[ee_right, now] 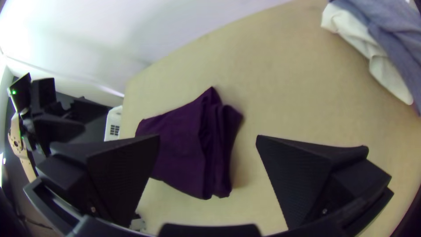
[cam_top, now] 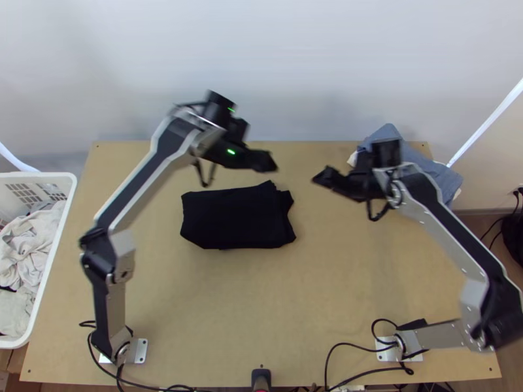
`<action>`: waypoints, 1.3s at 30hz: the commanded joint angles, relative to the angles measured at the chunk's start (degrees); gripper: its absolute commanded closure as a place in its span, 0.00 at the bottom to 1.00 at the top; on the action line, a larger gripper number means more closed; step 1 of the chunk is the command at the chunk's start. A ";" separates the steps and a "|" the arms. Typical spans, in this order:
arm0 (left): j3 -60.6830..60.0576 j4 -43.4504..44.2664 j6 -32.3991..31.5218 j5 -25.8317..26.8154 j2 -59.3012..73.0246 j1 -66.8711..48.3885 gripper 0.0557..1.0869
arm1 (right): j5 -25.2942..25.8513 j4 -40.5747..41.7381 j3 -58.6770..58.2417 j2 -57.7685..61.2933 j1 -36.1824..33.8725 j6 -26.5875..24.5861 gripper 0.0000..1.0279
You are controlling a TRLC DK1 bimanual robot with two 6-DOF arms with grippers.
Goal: Fold the t-shirt
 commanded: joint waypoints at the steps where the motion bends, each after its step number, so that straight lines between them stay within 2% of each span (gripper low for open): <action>1: -0.88 -2.68 -0.34 -0.09 -3.76 3.50 0.04 | -5.40 0.99 -0.24 5.29 1.82 3.00 0.04; 3: -2.11 -2.95 0.01 -0.18 -5.96 5.61 0.04 | -6.89 0.99 0.56 8.19 2.87 4.23 0.04; 16: -5.27 -5.67 1.68 -2.55 -11.15 12.29 0.04 | -7.69 2.30 6.44 20.67 9.38 3.97 0.04; 33: -5.36 -6.46 2.21 -4.83 -12.11 15.10 0.04 | -8.04 5.38 5.21 28.58 8.32 0.72 0.04; 39: -5.36 -7.34 2.82 -5.45 -12.38 15.72 0.04 | -8.74 7.49 7.32 32.45 11.31 1.60 0.04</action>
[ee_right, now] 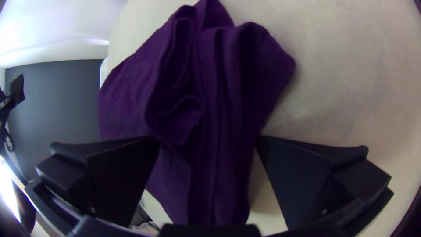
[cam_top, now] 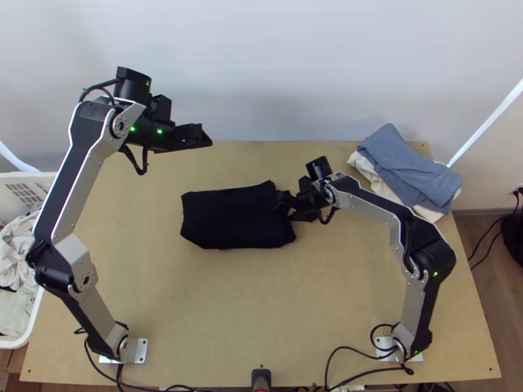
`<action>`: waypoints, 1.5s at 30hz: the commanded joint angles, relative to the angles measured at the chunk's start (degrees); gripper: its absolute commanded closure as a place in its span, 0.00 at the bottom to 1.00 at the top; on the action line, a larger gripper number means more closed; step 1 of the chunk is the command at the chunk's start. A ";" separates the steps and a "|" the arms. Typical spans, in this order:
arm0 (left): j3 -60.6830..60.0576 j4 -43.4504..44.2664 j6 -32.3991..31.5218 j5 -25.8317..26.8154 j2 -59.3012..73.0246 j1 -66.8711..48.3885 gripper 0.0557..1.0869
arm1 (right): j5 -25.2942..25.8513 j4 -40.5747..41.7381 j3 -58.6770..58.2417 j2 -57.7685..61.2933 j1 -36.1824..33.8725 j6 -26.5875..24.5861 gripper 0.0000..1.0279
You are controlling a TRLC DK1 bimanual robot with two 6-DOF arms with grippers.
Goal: Fold the t-shirt
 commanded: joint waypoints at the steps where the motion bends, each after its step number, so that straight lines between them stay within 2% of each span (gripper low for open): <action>1: -0.47 -1.35 0.99 -0.40 -2.11 0.59 0.04 | 0.35 0.50 1.32 5.33 2.79 0.66 0.04; 4: -0.47 -1.79 1.07 -0.84 -2.46 1.12 0.04 | 0.09 0.67 3.69 7.35 5.52 0.92 0.05; 7: -0.47 -2.06 1.16 -1.02 -2.81 1.56 0.04 | 0.09 0.67 5.27 7.97 6.83 1.01 0.20; 8: -0.47 -2.23 1.16 -1.10 -3.07 1.65 0.04 | 0.09 0.67 5.45 7.53 6.83 1.01 0.32; 11: -0.55 -2.76 1.16 -1.10 -3.25 2.44 0.04 | 0.18 1.64 5.36 5.24 5.43 0.48 0.89; 12: -0.55 -2.85 1.16 -1.10 -3.34 2.70 0.04 | 0.18 1.81 5.18 4.36 4.55 0.66 0.98; 23: -0.73 -3.20 1.25 -1.10 -3.69 2.97 0.04 | -0.70 1.20 4.74 -12.07 -4.50 1.72 0.97; 29: -1.08 -3.29 1.25 -1.19 -3.86 3.41 0.04 | -2.11 1.29 8.61 -18.93 -12.24 5.41 0.97; 37: -2.49 -3.29 1.25 -1.46 -4.92 3.67 0.04 | -2.81 1.73 17.31 -20.51 -22.26 7.60 0.97; 45: -3.45 -3.29 1.34 -1.63 -5.53 4.20 0.04 | -4.75 1.99 27.07 -17.26 -30.61 10.86 0.97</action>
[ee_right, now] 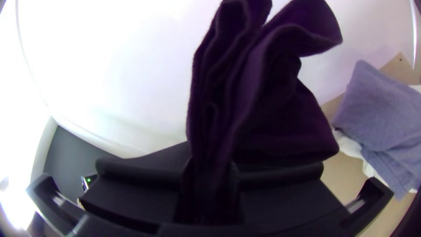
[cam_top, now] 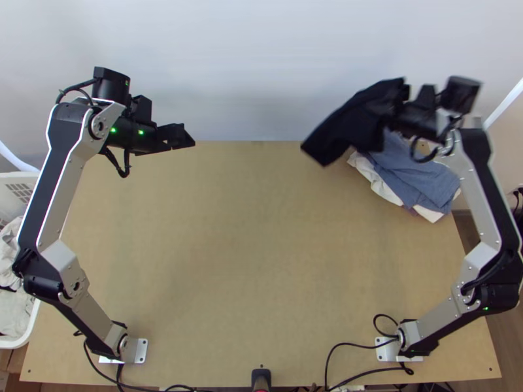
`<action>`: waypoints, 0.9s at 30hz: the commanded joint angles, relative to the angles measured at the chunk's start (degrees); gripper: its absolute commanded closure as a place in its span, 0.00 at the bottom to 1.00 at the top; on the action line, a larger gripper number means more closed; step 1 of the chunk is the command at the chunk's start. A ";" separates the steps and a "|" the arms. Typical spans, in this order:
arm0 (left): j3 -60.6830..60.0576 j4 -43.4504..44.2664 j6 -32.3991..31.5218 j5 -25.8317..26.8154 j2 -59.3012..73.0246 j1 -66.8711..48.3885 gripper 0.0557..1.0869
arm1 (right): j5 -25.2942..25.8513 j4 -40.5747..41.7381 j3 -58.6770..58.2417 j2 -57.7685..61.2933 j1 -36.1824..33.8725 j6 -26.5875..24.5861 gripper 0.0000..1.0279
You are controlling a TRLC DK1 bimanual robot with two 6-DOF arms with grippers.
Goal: Fold the t-shirt
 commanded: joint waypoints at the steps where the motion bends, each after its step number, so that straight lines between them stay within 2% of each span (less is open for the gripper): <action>1: -1.33 -0.66 0.68 -0.26 -2.17 0.53 0.04 | -1.47 1.49 5.55 1.17 -2.55 2.20 0.97; 10: -2.12 -0.66 1.03 -1.05 -2.61 0.88 0.04 | -2.79 1.40 15.65 7.94 -9.05 3.61 0.97; 18: -2.12 -0.49 1.12 -1.13 -2.70 0.88 0.04 | -4.63 0.87 17.23 11.80 -12.30 3.17 0.97; 21: -2.12 -0.40 1.12 -1.13 -2.78 0.79 0.04 | -4.98 -0.27 16.18 11.98 -12.92 1.67 0.97; 27: -2.21 -0.40 1.12 -1.13 -2.96 0.88 0.04 | -4.90 -5.54 10.03 9.08 -14.59 -5.01 0.97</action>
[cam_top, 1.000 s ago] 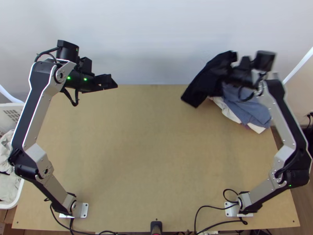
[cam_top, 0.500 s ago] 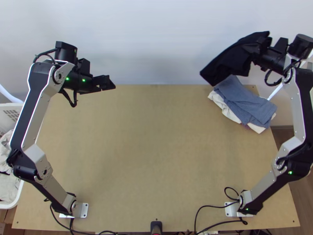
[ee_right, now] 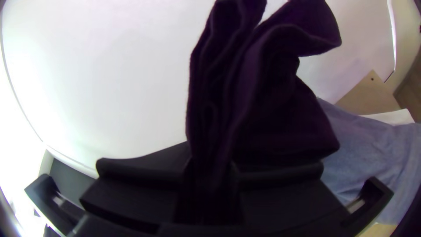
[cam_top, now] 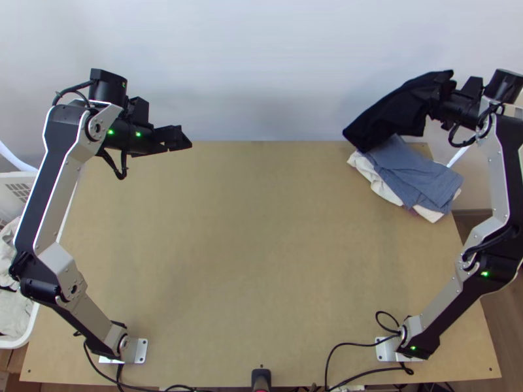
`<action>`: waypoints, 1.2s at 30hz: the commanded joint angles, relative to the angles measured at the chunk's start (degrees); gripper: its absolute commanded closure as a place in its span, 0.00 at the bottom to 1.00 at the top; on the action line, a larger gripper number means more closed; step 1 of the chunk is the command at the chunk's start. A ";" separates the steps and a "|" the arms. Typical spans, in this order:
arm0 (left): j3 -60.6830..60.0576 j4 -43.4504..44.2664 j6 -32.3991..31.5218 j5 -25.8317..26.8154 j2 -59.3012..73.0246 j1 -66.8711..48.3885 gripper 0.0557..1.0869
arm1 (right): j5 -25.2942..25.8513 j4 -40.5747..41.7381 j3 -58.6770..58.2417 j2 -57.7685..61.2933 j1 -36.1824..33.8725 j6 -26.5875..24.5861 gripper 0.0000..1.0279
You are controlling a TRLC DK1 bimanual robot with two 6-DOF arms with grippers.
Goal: Fold the t-shirt
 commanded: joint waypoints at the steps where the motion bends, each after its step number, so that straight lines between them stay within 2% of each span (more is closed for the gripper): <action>1: -0.75 -0.42 0.53 -0.06 -1.80 0.37 0.04 | -0.85 -0.83 -4.73 -3.86 -1.78 -4.66 0.97; 9: -0.92 -0.42 1.50 -0.06 -1.98 0.37 0.04 | -0.15 -5.66 -14.31 -8.96 -7.14 -13.98 0.97; 16: -0.92 -0.42 2.02 -0.06 -1.98 0.37 0.04 | 1.35 -8.30 -19.76 -12.39 -10.92 -20.04 0.97; 17: -0.92 -0.42 2.02 -0.06 -1.98 0.37 0.04 | 1.61 -8.91 -20.73 -12.74 -11.10 -21.54 0.94; 18: -0.92 -0.42 2.02 -0.06 -1.98 0.37 0.04 | 2.14 -9.35 -21.78 -13.09 -11.19 -22.77 0.86; 19: -0.92 -0.42 2.11 -0.06 -2.06 0.37 0.04 | 2.75 -9.53 -22.84 -13.62 -11.27 -23.74 0.74; 22: -1.01 -0.51 2.38 -0.06 -2.24 0.37 0.04 | 3.98 -9.79 -25.65 -14.50 -11.80 -25.67 0.23; 23: -1.01 -0.60 2.46 -0.06 -2.42 0.37 0.04 | 4.77 -9.79 -26.35 -14.67 -11.98 -26.46 0.15; 28: -1.80 -0.77 2.99 -0.06 -3.56 1.08 0.04 | 7.50 -9.26 -28.38 -14.23 -14.88 -28.04 0.06; 32: -2.51 -0.77 3.43 -0.06 -4.61 1.96 0.04 | 9.43 -7.95 -29.87 -14.15 -17.78 -28.92 0.05; 36: -2.77 -0.86 3.43 -0.06 -5.32 2.40 0.04 | 14.53 -6.28 -30.49 -13.97 -21.20 -30.15 0.04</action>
